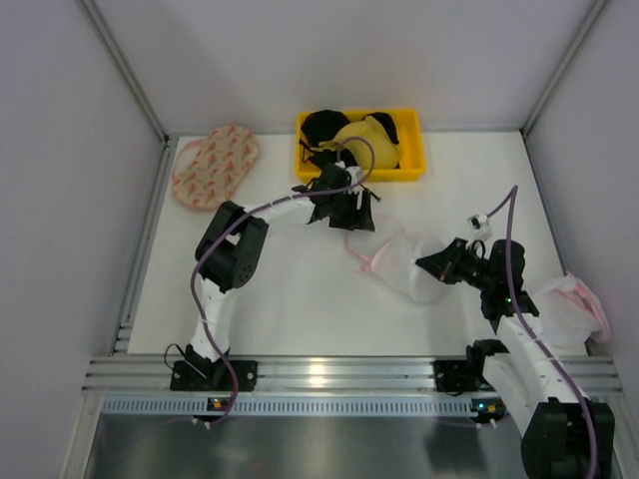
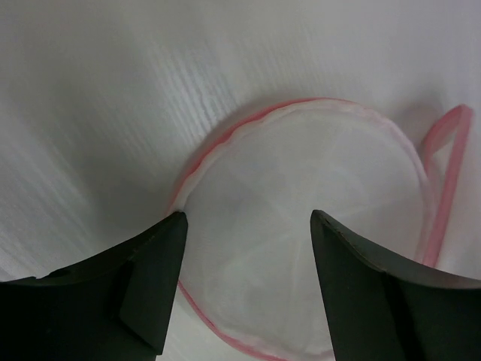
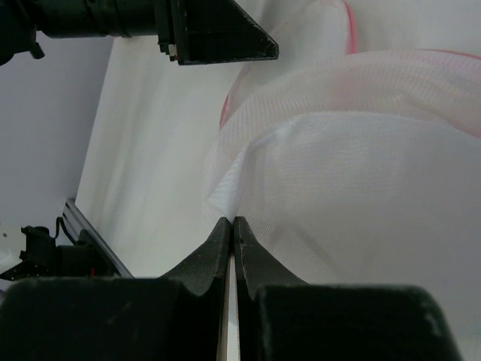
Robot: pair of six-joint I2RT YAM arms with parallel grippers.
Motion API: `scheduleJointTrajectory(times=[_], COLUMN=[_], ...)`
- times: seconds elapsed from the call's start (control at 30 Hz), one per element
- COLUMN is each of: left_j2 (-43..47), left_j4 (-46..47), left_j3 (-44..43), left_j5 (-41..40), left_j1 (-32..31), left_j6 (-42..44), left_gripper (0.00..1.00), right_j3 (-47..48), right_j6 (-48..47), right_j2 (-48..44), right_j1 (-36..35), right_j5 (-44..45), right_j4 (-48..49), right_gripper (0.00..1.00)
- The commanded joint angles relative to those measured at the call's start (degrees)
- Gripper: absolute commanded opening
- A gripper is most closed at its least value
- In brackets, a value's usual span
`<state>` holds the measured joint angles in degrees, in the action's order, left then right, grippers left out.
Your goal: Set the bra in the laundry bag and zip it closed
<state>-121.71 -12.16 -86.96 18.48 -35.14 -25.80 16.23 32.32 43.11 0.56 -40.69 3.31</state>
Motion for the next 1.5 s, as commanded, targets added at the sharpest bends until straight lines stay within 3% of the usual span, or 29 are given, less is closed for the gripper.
scheduleJointTrajectory(times=[0.0,0.23,0.53,0.73,1.0,1.17,1.27,1.3,1.33,1.37,1.47], left_j2=[-1.95,-0.20,7.71,4.30,-1.33,-0.73,2.35,3.57,6.37,7.96,14.99], left_j4=[1.18,3.98,9.35,9.44,8.12,6.98,5.23,4.70,4.17,3.21,0.57], left_j3=[-3.39,-1.12,0.83,0.03,-2.34,-1.99,-2.16,-2.16,-2.69,-2.86,-3.39], left_j5=[-3.71,-1.70,1.12,0.33,5.86,7.80,8.68,8.68,8.24,7.98,6.66], left_j1=[0.59,0.51,0.59,0.94,1.30,1.38,2.17,2.87,3.31,3.58,4.02], left_j6=[0.14,2.15,7.08,6.82,3.40,2.16,1.81,2.16,2.68,3.21,7.25], left_gripper=[0.74,0.70,0.76,0.78,0.74,0.51,0.26,0.05,0.00,0.00,0.00], right_j3=[3.20,3.28,3.37,3.63,3.55,3.20,3.54,3.81,4.07,4.33,6.09], right_j6=[-3.58,-3.93,-4.54,-4.46,-5.42,-5.07,-5.60,-5.60,-5.68,-5.77,-6.39], right_j2=[-1.45,-1.10,0.65,1.54,0.74,0.74,1.09,1.10,1.36,1.62,1.10], right_j1=[-0.12,-0.12,-0.12,-0.12,-1.95,-2.93,-3.37,-3.54,-3.63,-3.63,-3.72], right_j5=[-0.98,-0.45,0.78,1.58,1.14,1.13,1.40,1.49,1.66,1.66,2.10], right_j4=[-1.99,-2.25,-3.14,-3.14,-2.44,-0.50,-0.41,-0.58,-1.02,-1.90,-3.13], right_gripper=[0.00,0.00,0.00,0.00,0.00,0.00,0.00,0.02,0.07,0.23,0.51])
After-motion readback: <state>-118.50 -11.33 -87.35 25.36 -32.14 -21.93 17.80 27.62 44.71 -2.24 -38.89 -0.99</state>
